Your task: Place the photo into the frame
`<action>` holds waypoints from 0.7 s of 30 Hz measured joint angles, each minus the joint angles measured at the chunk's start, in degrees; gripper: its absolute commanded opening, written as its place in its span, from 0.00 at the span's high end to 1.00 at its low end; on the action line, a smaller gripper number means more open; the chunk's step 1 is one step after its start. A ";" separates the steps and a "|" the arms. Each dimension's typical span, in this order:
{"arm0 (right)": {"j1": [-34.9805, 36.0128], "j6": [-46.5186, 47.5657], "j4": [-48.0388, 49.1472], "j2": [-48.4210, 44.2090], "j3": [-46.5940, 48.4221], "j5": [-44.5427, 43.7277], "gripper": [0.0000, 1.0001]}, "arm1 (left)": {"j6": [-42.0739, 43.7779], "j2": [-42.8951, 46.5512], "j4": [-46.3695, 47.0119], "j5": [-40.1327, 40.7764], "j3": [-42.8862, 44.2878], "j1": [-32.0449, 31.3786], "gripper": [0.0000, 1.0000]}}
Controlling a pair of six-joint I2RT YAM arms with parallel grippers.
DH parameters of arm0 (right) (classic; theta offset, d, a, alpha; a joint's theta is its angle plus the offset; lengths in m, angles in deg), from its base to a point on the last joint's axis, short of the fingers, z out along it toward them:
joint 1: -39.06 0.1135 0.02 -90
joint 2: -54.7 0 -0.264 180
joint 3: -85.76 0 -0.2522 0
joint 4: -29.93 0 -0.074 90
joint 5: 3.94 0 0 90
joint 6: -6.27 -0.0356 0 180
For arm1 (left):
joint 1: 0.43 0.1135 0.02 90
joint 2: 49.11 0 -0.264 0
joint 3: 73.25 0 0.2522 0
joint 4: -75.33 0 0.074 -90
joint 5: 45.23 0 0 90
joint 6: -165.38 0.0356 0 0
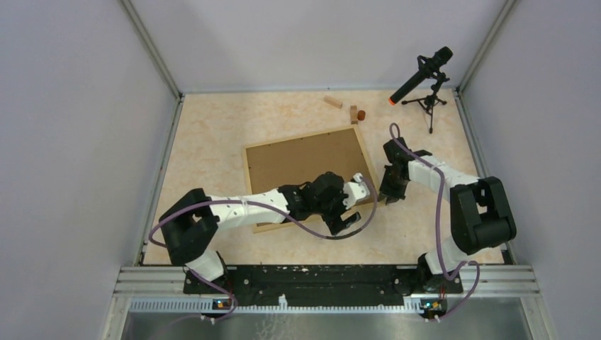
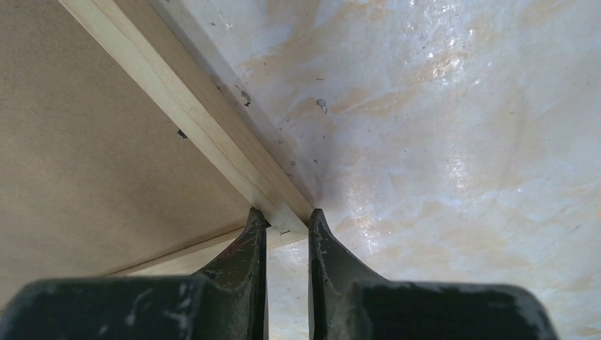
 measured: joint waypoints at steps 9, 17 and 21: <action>-0.09 -2.78 -4.90 -5.46 1.16 5.03 1.00 | 7.98 -7.96 4.28 21.51 -1.64 -8.59 0.02; -0.09 -3.02 -7.98 -9.70 5.64 7.85 0.85 | 12.66 -12.20 7.63 39.47 -1.31 -10.51 0.01; -0.11 -0.90 -5.51 -8.59 4.35 12.72 0.51 | 11.96 -7.87 7.45 36.30 -5.16 -10.49 0.01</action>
